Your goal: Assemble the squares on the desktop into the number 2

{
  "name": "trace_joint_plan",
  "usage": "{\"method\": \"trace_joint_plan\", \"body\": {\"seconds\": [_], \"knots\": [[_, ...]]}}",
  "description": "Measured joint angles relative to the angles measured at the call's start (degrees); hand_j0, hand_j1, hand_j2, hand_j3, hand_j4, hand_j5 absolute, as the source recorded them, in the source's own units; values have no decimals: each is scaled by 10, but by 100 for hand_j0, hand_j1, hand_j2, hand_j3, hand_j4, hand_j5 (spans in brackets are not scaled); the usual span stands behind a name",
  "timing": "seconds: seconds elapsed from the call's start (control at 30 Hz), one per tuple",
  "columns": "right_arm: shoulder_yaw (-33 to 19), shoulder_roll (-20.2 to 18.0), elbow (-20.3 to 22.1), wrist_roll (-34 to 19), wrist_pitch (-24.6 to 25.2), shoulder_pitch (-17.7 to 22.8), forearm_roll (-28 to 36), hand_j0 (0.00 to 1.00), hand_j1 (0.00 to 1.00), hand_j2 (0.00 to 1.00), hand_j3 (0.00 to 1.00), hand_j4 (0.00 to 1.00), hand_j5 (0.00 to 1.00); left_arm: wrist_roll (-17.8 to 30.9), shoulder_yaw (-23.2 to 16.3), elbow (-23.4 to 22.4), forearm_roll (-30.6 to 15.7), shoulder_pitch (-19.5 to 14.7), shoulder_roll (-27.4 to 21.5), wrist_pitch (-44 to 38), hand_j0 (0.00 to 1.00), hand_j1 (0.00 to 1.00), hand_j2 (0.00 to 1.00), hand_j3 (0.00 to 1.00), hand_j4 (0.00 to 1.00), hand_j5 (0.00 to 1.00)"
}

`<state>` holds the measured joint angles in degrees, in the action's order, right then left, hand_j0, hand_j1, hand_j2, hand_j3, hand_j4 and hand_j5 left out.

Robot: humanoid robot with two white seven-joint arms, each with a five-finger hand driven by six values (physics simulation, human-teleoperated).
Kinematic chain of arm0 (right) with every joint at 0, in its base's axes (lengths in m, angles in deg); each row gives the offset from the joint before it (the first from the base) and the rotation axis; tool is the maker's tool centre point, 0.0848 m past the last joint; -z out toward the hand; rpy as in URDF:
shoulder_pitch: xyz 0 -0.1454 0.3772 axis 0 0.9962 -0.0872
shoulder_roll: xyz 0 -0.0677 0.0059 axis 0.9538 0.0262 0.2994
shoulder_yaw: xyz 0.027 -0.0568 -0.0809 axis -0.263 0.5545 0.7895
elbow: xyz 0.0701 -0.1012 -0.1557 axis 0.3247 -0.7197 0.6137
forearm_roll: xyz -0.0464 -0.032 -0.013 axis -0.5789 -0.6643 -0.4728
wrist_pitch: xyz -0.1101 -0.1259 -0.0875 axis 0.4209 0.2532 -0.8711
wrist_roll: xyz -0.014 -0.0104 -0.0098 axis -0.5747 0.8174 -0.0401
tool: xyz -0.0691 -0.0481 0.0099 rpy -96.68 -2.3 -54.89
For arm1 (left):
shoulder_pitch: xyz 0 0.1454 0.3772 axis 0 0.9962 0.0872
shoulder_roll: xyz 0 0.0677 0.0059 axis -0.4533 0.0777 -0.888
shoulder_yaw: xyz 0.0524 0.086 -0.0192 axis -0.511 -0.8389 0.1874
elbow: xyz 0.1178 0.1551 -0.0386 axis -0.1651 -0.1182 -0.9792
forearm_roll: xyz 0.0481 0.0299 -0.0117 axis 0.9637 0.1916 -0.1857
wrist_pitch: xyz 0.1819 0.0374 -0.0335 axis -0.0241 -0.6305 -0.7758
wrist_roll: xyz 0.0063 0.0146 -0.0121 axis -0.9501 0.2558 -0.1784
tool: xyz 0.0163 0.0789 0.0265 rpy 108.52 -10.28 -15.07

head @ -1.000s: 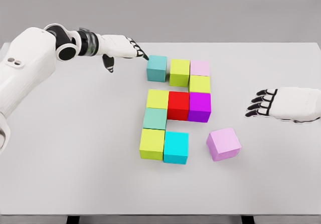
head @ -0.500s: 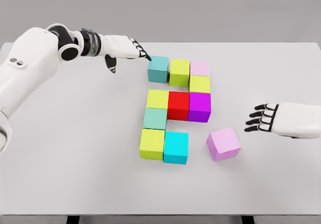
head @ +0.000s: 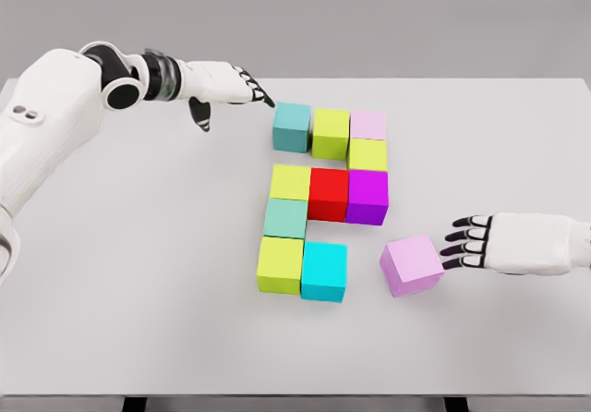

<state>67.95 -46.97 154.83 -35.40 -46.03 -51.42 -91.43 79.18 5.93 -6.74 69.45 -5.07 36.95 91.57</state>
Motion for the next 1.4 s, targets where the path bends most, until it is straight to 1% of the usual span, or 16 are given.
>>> {"method": "trace_joint_plan", "body": {"seconds": [0.3,0.47,0.6,0.73,0.93,1.1,1.23,1.4], "knots": [[-5,12,-25,0,0,0,-10,100,100,100,100,100,100,0,-2,2,0,3,3,0,100,100,100,100,100,100],[-7,41,-48,-1,0,0,-9,100,100,100,100,100,100,1,-2,5,0,4,3,0,100,100,100,100,100,100],[-8,53,-54,-1,0,0,-9,100,100,100,100,100,100,0,-2,5,0,4,3,0,100,100,100,100,100,100],[-7,58,-51,-2,0,2,-9,100,100,100,100,100,100,1,-2,6,0,5,4,0,100,100,100,100,100,100],[-5,59,-32,-3,0,4,-9,100,100,100,100,100,100,1,-2,7,0,4,4,0,100,100,100,100,100,100],[-6,58,-28,-3,0,5,-9,100,100,100,100,100,100,1,-2,7,0,6,10,0,100,100,100,100,100,100],[-5,51,-28,-3,0,17,-13,100,100,100,100,100,100,1,0,6,0,2,11,0,100,100,100,100,100,100],[-5,39,-9,-3,0,24,-18,100,100,100,100,100,100,0,3,4,0,1,8,0,100,100,100,100,100,100]]}}
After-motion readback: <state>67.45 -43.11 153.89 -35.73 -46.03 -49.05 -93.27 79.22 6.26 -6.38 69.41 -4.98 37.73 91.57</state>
